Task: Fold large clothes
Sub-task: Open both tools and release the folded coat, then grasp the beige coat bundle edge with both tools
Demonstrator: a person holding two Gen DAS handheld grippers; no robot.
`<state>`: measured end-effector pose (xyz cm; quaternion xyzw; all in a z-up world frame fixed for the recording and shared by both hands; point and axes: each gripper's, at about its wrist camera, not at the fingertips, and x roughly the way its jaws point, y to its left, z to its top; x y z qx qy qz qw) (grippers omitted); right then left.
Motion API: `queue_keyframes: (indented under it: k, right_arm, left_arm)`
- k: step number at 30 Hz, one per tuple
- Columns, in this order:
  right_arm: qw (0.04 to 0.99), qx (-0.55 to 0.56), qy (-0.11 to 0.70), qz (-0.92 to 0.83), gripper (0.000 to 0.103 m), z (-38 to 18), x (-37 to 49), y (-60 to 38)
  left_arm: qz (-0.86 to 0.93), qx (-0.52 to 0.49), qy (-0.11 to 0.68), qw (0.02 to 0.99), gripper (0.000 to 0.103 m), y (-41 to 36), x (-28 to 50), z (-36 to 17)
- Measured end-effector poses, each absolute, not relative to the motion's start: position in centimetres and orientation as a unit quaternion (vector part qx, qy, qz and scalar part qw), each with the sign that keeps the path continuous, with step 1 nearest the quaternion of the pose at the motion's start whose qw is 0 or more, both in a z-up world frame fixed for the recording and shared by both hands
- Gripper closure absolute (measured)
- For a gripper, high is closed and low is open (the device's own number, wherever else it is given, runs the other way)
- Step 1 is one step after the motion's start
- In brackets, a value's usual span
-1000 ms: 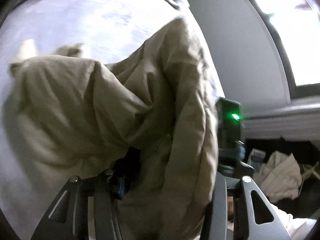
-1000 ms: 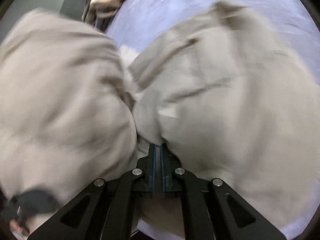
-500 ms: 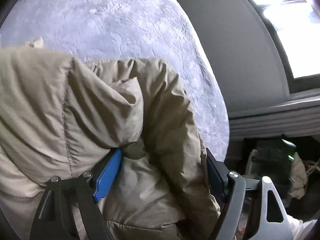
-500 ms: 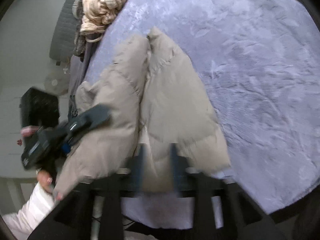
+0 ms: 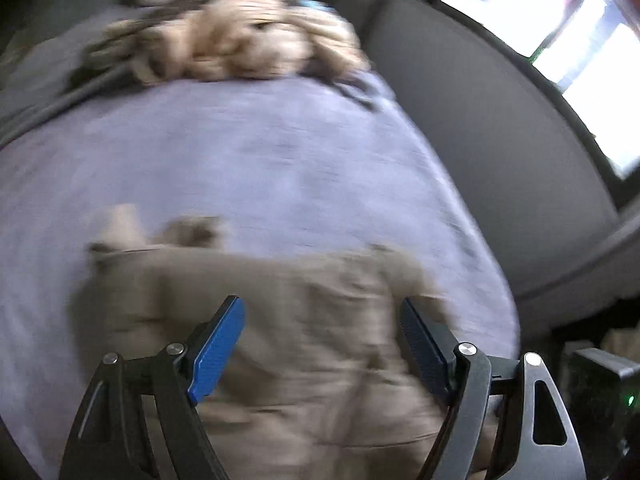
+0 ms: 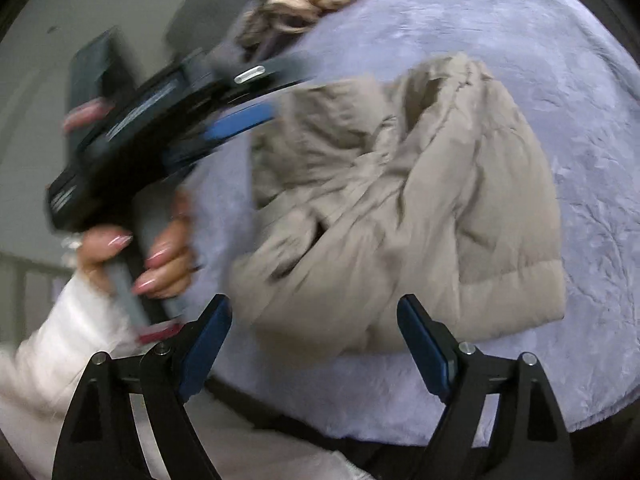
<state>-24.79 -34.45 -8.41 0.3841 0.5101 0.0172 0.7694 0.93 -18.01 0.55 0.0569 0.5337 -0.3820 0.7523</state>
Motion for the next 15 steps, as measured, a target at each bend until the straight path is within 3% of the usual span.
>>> queue_keyframes:
  k: [1,3,7,15]
  right_arm:
    - [0.764,0.386,0.517,-0.009,0.019,-8.9,-24.9,-34.8]
    - [0.759,0.377,0.527,-0.065,0.089,-9.8,-25.4,-35.7]
    - [0.766,0.352,0.524,-0.123,0.091,-10.3,-26.5,-37.7]
    - [0.767,0.311,0.527,-0.193,0.092,-10.8,-28.9,-39.4]
  left_arm:
    - [-0.365,0.060,0.537,0.758,0.023,-17.1,1.6,-0.2]
    - [-0.317,0.079,0.542,0.774,0.023,-15.3,2.9,-1.9]
    - [-0.299,0.071,0.566,0.765,0.023,-14.6,3.9,-6.3]
    - [-0.335,0.120,0.542,0.761,0.023,-22.5,1.0,-8.0]
